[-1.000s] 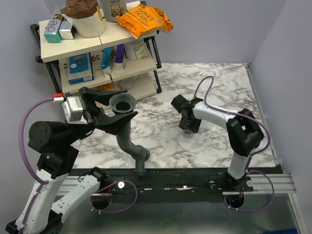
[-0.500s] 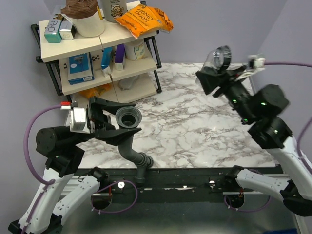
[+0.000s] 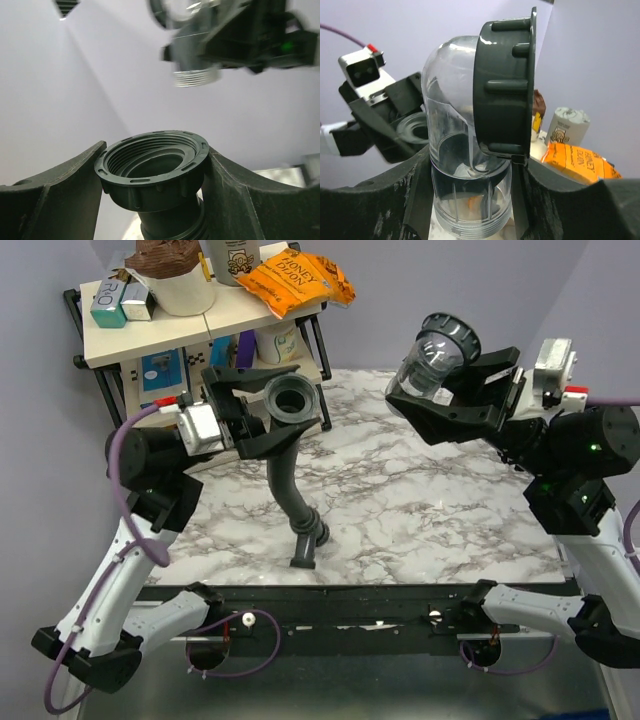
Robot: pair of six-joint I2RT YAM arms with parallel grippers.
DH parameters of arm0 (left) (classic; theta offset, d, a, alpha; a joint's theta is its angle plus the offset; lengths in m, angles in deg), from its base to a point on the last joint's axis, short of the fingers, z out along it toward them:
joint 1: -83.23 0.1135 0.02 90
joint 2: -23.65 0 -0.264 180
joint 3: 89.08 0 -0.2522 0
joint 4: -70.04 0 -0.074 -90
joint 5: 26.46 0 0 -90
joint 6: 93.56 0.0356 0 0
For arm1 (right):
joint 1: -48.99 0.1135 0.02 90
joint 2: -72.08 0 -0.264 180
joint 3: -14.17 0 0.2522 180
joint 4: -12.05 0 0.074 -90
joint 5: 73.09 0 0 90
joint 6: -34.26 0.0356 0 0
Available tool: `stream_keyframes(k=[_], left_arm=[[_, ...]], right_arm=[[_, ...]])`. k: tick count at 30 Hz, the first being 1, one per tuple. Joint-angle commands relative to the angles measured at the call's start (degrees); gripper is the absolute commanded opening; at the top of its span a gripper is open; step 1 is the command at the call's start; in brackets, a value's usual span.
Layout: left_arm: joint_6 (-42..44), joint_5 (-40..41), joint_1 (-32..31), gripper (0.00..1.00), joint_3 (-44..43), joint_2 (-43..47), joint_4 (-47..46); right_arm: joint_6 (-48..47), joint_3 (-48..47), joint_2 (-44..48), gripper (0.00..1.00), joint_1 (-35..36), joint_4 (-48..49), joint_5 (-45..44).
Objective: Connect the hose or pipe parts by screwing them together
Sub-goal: Pick up the adaptor from the center of the board, then install the adaptor on the pipeline.
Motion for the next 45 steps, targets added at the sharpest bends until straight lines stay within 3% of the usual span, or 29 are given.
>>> stream_keyframes(k=[1, 3, 6, 11, 16, 20, 26, 32, 45], left_arm=[[14.14, 9.81, 2.84, 0.00, 3.12, -1.12, -8.32], [14.21, 9.90, 3.20, 0.00, 7.42, -0.95, -10.27], [11.77, 12.97, 3.02, 0.00, 14.02, -1.12, -20.38], [-2.81, 0.62, 1.71, 0.00, 21.55, 4.04, -20.39], [-11.26, 2.78, -4.53, 0.00, 32.12, 11.88, -18.73], [-15.57, 5.94, -5.33, 0.00, 37.40, 15.57, -18.37], [-18.48, 5.51, -7.79, 0.00, 34.43, 15.15, -19.25], [-15.84, 3.04, -9.28, 0.00, 28.37, 11.72, -21.88], [-10.92, -0.91, -11.30, 0.00, 25.81, 9.52, -28.74]], right_arm=[[-4.19, 4.51, 3.29, 0.01, 0.33, 0.06, 2.22], [-5.24, 6.28, 4.35, 0.01, 0.33, -0.38, 1.60], [-5.87, 8.92, 5.40, 0.01, 0.33, -0.29, 0.64], [-4.11, 11.12, 5.32, 0.01, 0.68, 1.38, 4.14], [-2.79, 13.93, 3.48, 0.01, 2.00, 6.20, 9.33], [-4.37, 16.57, 1.37, 0.01, 5.68, 10.51, 11.62], [-6.39, 14.03, -3.38, 0.01, 10.17, 12.10, 14.34], [-7.45, 9.81, -6.55, 0.01, 12.90, 12.54, 17.07], [-6.92, 0.94, -10.67, 0.01, 16.42, 8.34, 18.74]])
